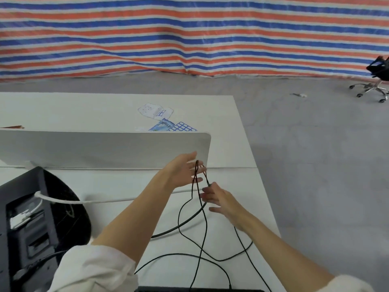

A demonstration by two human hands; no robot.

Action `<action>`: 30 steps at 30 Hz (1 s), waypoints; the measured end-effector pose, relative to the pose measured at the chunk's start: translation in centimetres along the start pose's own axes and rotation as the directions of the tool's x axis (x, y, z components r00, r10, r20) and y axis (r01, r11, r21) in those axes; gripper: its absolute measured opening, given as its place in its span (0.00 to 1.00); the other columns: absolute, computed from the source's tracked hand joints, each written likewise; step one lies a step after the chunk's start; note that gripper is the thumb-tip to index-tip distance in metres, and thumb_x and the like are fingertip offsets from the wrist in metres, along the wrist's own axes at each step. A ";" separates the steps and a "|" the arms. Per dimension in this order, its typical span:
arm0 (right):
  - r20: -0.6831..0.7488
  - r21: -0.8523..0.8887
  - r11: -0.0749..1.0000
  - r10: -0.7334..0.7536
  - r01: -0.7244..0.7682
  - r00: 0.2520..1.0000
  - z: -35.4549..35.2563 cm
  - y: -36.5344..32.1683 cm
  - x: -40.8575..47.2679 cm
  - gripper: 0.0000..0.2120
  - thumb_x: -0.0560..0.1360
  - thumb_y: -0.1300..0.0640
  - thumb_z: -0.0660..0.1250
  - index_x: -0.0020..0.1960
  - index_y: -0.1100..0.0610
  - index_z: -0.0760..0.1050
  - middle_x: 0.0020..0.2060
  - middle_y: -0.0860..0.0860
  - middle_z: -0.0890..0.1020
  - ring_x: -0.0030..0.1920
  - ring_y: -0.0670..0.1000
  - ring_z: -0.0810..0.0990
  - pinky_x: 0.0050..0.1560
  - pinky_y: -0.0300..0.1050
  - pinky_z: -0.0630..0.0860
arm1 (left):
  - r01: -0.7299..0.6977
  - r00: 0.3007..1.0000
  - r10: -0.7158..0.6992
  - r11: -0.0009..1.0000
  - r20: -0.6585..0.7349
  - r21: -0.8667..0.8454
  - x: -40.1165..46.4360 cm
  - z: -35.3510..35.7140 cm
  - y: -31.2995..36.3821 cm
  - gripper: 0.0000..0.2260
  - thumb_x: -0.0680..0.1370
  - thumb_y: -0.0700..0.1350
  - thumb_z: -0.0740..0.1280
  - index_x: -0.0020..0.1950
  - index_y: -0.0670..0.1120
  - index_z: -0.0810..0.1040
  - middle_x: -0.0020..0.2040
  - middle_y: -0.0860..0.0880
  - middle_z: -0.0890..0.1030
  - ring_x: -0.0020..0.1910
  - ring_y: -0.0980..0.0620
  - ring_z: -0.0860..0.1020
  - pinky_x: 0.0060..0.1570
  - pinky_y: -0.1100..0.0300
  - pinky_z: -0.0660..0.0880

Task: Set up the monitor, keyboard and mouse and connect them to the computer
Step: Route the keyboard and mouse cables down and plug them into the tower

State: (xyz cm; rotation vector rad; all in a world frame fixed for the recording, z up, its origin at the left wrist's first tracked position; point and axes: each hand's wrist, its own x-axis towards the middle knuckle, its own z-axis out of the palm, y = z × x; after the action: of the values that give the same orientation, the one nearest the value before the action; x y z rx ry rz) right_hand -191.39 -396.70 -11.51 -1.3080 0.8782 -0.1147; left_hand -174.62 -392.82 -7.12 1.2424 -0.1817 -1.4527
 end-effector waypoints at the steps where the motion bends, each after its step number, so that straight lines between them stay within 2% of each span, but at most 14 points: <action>1: 0.040 -0.009 1.000 0.016 -0.016 0.999 0.3 0.3 -0.2 0.20 0.81 0.43 0.50 0.62 0.54 0.69 0.55 0.48 0.81 0.58 0.46 0.77 0.62 0.48 0.71 | -0.010 1.000 0.011 0.998 0.013 -0.065 0.2 0.3 -0.2 0.06 0.80 0.47 0.61 0.47 0.45 0.71 0.48 0.43 0.75 0.49 0.43 0.77 0.48 0.48 0.72; 3: 0.097 -0.038 0.999 0.030 -0.026 0.995 0.7 0.8 -0.6 0.16 0.81 0.44 0.51 0.64 0.50 0.66 0.58 0.46 0.78 0.62 0.46 0.74 0.65 0.49 0.67 | -0.022 0.999 0.029 0.988 0.042 -0.156 0.3 1.2 -0.5 0.09 0.80 0.49 0.60 0.53 0.44 0.69 0.50 0.40 0.73 0.48 0.40 0.75 0.47 0.47 0.71; 5: 0.122 -0.059 0.998 0.007 0.001 0.993 1.2 1.4 -0.9 0.12 0.80 0.48 0.57 0.62 0.50 0.67 0.55 0.46 0.79 0.60 0.46 0.74 0.62 0.47 0.66 | -0.022 0.997 0.034 0.986 0.070 -0.163 0.2 1.7 -0.6 0.14 0.80 0.51 0.59 0.61 0.44 0.66 0.53 0.38 0.73 0.49 0.40 0.75 0.50 0.48 0.71; 8: 0.085 -0.151 0.986 -0.058 0.070 0.995 1.5 1.9 -0.9 0.06 0.79 0.55 0.60 0.54 0.51 0.74 0.45 0.48 0.78 0.49 0.47 0.77 0.53 0.42 0.70 | -0.045 0.999 0.045 0.999 0.016 0.005 -0.1 1.4 -0.7 0.19 0.81 0.52 0.56 0.68 0.45 0.66 0.64 0.40 0.73 0.63 0.41 0.71 0.66 0.46 0.62; 10: 0.037 -0.200 0.977 -0.067 0.073 0.997 1.5 1.8 -0.9 0.08 0.80 0.58 0.59 0.45 0.55 0.75 0.41 0.51 0.77 0.41 0.46 0.77 0.46 0.39 0.72 | -0.087 0.993 0.093 0.992 -0.072 0.095 -0.4 0.7 -0.9 0.17 0.82 0.51 0.56 0.68 0.44 0.68 0.66 0.43 0.73 0.67 0.43 0.69 0.71 0.48 0.58; 12: -0.090 -0.141 0.988 -0.069 0.056 0.994 1.1 1.5 -0.4 0.10 0.79 0.59 0.59 0.42 0.57 0.76 0.35 0.52 0.76 0.35 0.47 0.75 0.39 0.38 0.72 | -0.107 0.978 0.139 0.975 -0.155 0.195 -0.8 -0.5 -1.6 0.12 0.81 0.49 0.58 0.62 0.46 0.72 0.61 0.46 0.77 0.61 0.45 0.74 0.67 0.50 0.65; 14: -0.212 0.052 0.998 -0.026 0.038 0.977 0.1 0.7 0.2 0.09 0.78 0.60 0.61 0.41 0.59 0.76 0.32 0.53 0.75 0.31 0.48 0.73 0.34 0.38 0.70 | -0.078 0.964 0.149 0.950 -0.221 0.302 -1.4 -1.9 -3.0 0.08 0.81 0.47 0.60 0.57 0.46 0.75 0.56 0.46 0.79 0.55 0.47 0.77 0.58 0.53 0.70; 17: -0.298 0.258 0.966 0.048 0.032 0.953 -1.6 -0.5 1.0 0.08 0.77 0.62 0.61 0.41 0.59 0.76 0.35 0.54 0.79 0.33 0.48 0.75 0.36 0.39 0.70 | 0.020 0.956 0.111 0.899 -0.273 0.437 -2.0 -3.5 -5.9 0.10 0.80 0.45 0.60 0.58 0.44 0.75 0.53 0.47 0.80 0.52 0.49 0.77 0.53 0.56 0.71; 19: -0.363 0.139 0.990 0.041 0.011 0.931 -2.4 -0.5 1.7 0.08 0.77 0.64 0.59 0.51 0.60 0.76 0.42 0.57 0.80 0.37 0.49 0.75 0.40 0.41 0.69 | 0.093 0.962 0.060 0.844 -0.266 0.528 -2.0 -4.1 -8.0 0.09 0.80 0.45 0.60 0.58 0.44 0.74 0.52 0.48 0.78 0.51 0.49 0.75 0.52 0.56 0.71; 21: -0.398 0.008 0.997 0.077 -0.080 0.914 -3.2 1.0 2.3 0.21 0.77 0.64 0.59 0.69 0.61 0.66 0.57 0.59 0.77 0.44 0.50 0.76 0.45 0.41 0.69 | 0.144 0.964 0.021 0.795 -0.263 0.589 -1.6 -4.3 -10.0 0.03 0.79 0.44 0.60 0.49 0.46 0.73 0.47 0.47 0.73 0.48 0.48 0.73 0.46 0.58 0.70; 23: -0.386 -0.125 0.975 0.124 -0.185 0.914 -3.9 3.3 2.1 0.26 0.77 0.61 0.59 0.74 0.58 0.59 0.67 0.55 0.70 0.57 0.53 0.75 0.52 0.43 0.71 | 0.179 0.960 0.002 0.766 -0.280 0.618 -1.0 -4.1 -11.6 0.06 0.78 0.42 0.61 0.42 0.46 0.67 0.43 0.46 0.67 0.45 0.48 0.68 0.37 0.61 0.65; 25: -0.326 -0.224 0.941 0.171 -0.252 0.930 -4.2 5.9 1.6 0.22 0.78 0.58 0.59 0.72 0.56 0.64 0.66 0.53 0.71 0.61 0.53 0.74 0.57 0.44 0.71 | 0.203 0.956 -0.017 0.759 -0.292 0.618 -0.2 -3.9 -13.0 0.08 0.78 0.42 0.62 0.39 0.45 0.65 0.40 0.45 0.67 0.44 0.48 0.68 0.34 0.62 0.64; 28: -0.257 -0.251 0.923 0.227 -0.291 0.939 -4.1 8.3 -0.1 0.13 0.79 0.57 0.56 0.60 0.58 0.73 0.52 0.53 0.78 0.46 0.49 0.77 0.42 0.38 0.70 | 0.195 0.934 0.048 0.761 -0.353 0.619 1.0 -3.6 -14.7 0.08 0.74 0.38 0.63 0.36 0.43 0.68 0.37 0.44 0.71 0.40 0.47 0.71 0.36 0.59 0.66; 30: -0.226 -0.292 0.914 0.220 -0.281 0.949 -3.9 9.4 -1.1 0.10 0.79 0.57 0.56 0.51 0.57 0.74 0.46 0.53 0.77 0.42 0.51 0.76 0.39 0.39 0.69 | 0.186 0.911 0.095 0.774 -0.401 0.605 1.8 -2.9 -15.3 0.03 0.73 0.37 0.64 0.43 0.43 0.70 0.39 0.45 0.74 0.38 0.48 0.71 0.36 0.60 0.68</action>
State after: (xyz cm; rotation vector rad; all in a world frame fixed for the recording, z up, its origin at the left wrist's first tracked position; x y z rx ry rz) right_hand -198.22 -396.38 -19.14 -1.4883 1.2612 0.1153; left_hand -181.67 -387.66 -20.15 2.1001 -0.3774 -1.1555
